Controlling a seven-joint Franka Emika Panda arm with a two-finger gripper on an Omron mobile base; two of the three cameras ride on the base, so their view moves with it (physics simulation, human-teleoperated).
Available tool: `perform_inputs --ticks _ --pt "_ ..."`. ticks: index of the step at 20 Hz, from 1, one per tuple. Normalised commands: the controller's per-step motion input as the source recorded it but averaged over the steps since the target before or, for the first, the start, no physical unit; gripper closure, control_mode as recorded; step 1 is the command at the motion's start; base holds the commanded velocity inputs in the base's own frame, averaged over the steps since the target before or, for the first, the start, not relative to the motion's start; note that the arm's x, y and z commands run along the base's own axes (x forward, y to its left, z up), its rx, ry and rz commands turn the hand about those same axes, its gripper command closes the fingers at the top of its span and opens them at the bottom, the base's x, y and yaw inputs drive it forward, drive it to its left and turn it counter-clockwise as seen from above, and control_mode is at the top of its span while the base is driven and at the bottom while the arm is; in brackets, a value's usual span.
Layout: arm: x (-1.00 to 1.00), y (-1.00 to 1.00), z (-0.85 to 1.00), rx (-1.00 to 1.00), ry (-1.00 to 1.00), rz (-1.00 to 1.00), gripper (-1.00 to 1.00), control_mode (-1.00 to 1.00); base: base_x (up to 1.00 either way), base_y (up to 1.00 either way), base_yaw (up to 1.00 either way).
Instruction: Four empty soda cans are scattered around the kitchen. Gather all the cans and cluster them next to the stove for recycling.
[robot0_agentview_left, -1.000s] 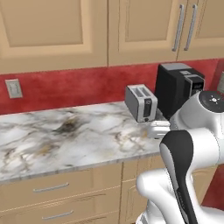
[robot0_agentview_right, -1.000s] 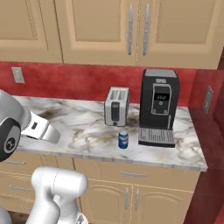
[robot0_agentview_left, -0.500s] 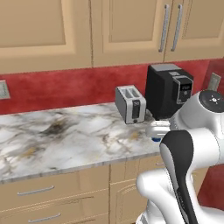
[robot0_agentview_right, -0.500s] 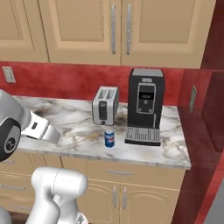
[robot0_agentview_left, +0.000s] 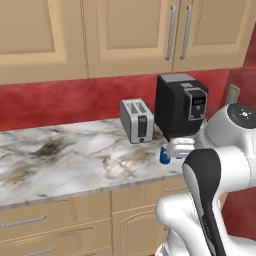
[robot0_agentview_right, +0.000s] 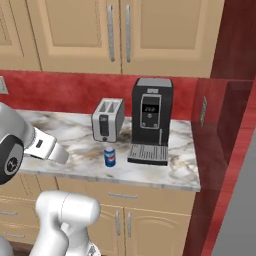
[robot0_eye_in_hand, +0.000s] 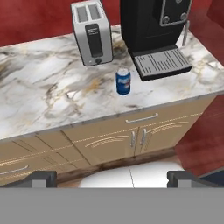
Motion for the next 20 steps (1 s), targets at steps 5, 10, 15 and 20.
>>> perform_inputs --ticks 5,10,15,20 --pt "0.0 0.0 0.0 0.0 0.0 0.0 -1.0 1.0 0.0 -0.32 0.0" --pt "0.05 -0.04 0.0 0.0 0.0 0.0 -1.0 -1.0 0.01 -0.07 0.0" --pt "0.16 -0.04 0.0 0.0 0.0 0.0 -1.0 -1.0 0.0 0.0 0.0" --pt "0.25 -0.02 0.0 0.0 0.0 0.0 -1.0 -1.0 0.0 0.0 0.0"
